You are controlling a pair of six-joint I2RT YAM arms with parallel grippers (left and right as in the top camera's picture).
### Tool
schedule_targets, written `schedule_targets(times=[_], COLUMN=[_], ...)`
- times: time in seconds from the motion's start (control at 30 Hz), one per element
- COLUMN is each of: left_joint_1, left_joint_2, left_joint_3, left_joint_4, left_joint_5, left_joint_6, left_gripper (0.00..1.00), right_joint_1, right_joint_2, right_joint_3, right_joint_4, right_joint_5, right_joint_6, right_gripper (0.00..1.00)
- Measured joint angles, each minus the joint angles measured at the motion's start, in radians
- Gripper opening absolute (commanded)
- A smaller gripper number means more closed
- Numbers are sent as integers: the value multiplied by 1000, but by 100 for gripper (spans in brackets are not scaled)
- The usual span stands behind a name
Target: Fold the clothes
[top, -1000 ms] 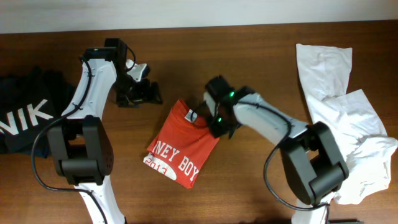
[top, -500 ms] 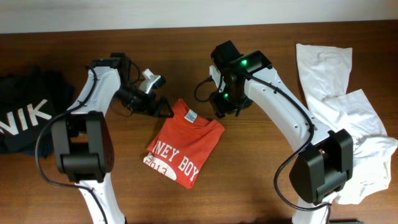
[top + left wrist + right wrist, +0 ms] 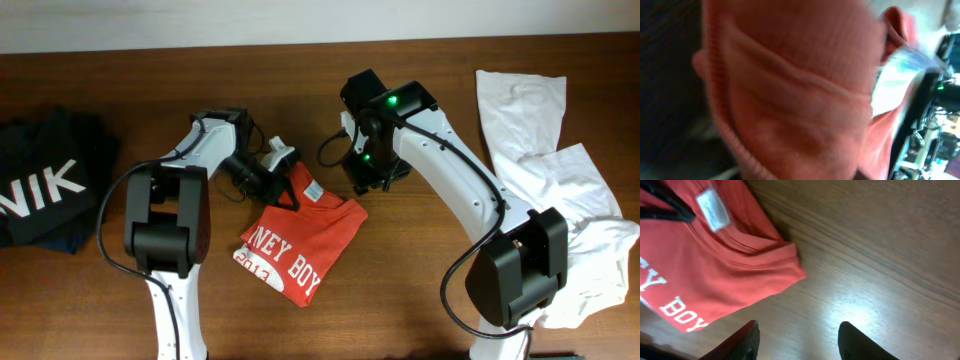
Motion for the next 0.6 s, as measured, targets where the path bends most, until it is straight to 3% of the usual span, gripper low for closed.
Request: schedule_targets(times=[0.03,0.27,0.6], left_joint_1=[4,68,206], left_joint_2=[7,29,41], left_joint_3=[0,110,710], left_joint_4=[3,-62,-325], left_joint_5=[-3,-80,-475], left_joint_6=[5,-58,-283], left_gripper=[1,1,1], right_joint_1=[0,-22,-329], right_joint_2=[0,-14,-56], right_joint_3=[0,0,50], right_joint_4=[-2,-2,-1], right_joint_5=[10,66,87], right_joint_6=[0,-2,-24], right_gripper=[54,51,52])
